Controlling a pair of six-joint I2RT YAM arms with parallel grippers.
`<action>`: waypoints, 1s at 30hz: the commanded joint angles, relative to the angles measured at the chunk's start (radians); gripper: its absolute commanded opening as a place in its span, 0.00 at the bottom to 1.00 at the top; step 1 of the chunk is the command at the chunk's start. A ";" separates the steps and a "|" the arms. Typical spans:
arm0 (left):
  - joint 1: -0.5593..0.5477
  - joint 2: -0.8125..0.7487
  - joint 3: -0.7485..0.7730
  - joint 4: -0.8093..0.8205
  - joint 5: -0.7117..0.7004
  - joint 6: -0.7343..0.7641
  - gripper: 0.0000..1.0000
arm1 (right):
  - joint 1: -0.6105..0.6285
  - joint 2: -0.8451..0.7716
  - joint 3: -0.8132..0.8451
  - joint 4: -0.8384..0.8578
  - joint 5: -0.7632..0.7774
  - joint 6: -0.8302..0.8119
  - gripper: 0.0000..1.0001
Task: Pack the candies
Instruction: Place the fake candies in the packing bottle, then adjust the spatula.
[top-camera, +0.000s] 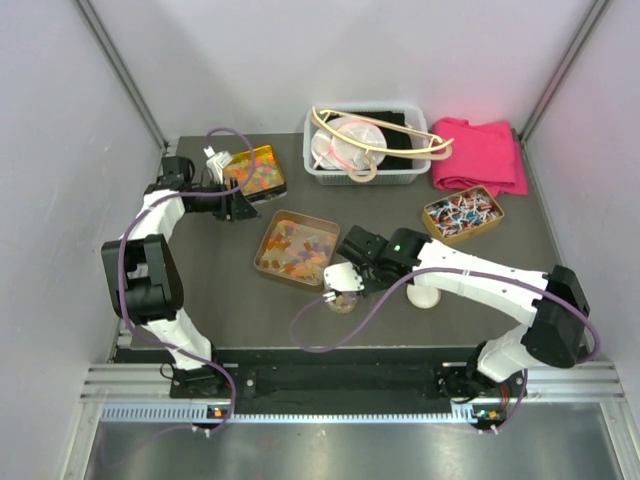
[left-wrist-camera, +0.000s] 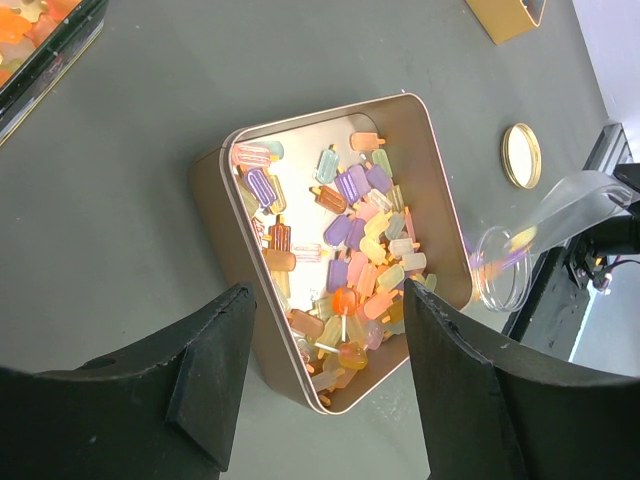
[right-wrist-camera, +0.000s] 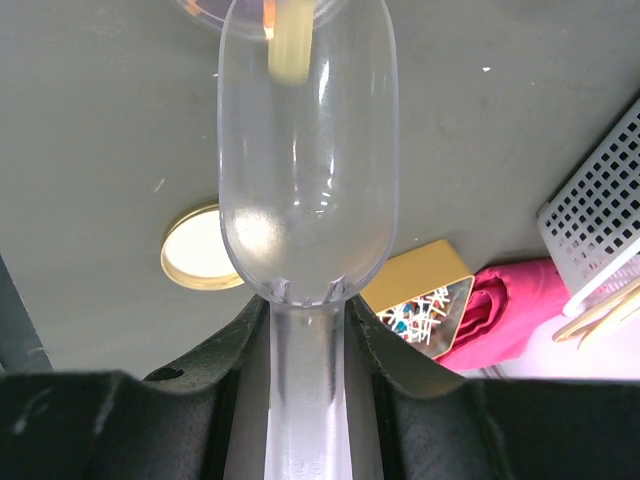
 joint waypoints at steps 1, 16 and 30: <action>0.003 -0.039 -0.006 0.017 0.019 0.022 0.66 | 0.021 0.011 0.060 -0.007 0.047 -0.022 0.00; 0.000 -0.033 -0.071 0.042 -0.045 0.054 0.65 | 0.021 0.026 0.188 0.052 0.126 -0.067 0.00; 0.001 -0.125 -0.197 0.085 -0.096 0.074 0.65 | -0.046 0.414 0.322 0.538 0.421 -0.216 0.00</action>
